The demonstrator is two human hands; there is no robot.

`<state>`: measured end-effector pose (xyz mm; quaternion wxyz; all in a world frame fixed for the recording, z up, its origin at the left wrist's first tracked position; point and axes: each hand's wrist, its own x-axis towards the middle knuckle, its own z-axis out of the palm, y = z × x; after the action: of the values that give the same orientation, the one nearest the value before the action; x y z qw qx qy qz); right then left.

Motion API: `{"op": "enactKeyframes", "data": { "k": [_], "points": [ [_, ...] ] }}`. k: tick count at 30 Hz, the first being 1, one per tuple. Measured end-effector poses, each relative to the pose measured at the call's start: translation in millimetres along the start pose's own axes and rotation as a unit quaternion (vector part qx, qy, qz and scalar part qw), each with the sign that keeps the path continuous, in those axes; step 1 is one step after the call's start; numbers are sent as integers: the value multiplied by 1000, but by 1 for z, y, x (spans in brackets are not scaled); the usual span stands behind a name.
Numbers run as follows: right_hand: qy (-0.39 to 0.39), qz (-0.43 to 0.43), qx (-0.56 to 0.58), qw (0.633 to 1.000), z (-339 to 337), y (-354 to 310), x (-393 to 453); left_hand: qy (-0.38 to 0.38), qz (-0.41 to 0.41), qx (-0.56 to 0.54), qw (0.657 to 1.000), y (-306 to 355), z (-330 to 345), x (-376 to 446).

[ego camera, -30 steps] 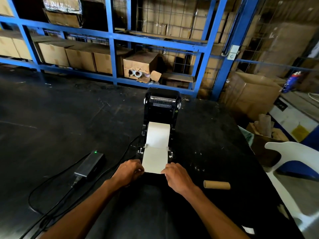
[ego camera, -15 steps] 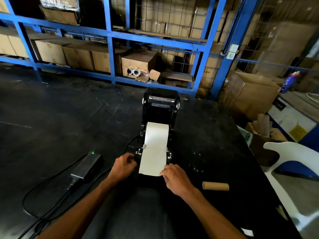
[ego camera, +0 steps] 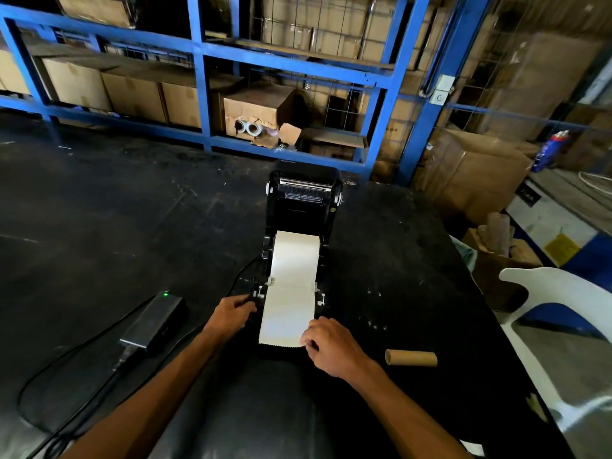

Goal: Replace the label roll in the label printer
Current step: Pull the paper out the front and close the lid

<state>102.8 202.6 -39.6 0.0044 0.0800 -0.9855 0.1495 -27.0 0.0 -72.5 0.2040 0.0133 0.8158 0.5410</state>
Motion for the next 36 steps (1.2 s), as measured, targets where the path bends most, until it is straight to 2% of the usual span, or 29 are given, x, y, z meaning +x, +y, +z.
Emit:
{"op": "enactKeyframes", "data": {
  "k": [6,8,12,16,18,19,23,25,27,32,36],
  "points": [
    [21,55,138,989,-30,13,21,7,35,64,997,-2,3,1],
    [76,71,176,979,-50,23,40,8,32,71,997,0,5,1],
    [249,85,195,945,-101,43,97,-21,25,84,996,1,1,6],
    [334,97,189,918,-153,52,156,-50,2,90,995,-2,-3,18],
    [342,103,160,920,-171,57,181,-59,-6,101,993,-4,-4,22],
    [321,114,137,930,-177,58,190,-61,-8,107,992,-5,-3,23],
    [161,149,26,975,-184,58,215,-57,-5,125,991,-6,-1,23],
    [126,149,-7,981,-178,59,220,-52,-3,121,991,-7,-1,23],
    [146,145,-11,979,-172,61,221,-49,1,117,992,-7,-1,22],
    [278,81,-27,957,-166,61,204,-48,-16,130,990,0,-1,17],
    [366,40,32,929,-152,61,181,-48,-24,89,995,6,3,11]
  ]
}}
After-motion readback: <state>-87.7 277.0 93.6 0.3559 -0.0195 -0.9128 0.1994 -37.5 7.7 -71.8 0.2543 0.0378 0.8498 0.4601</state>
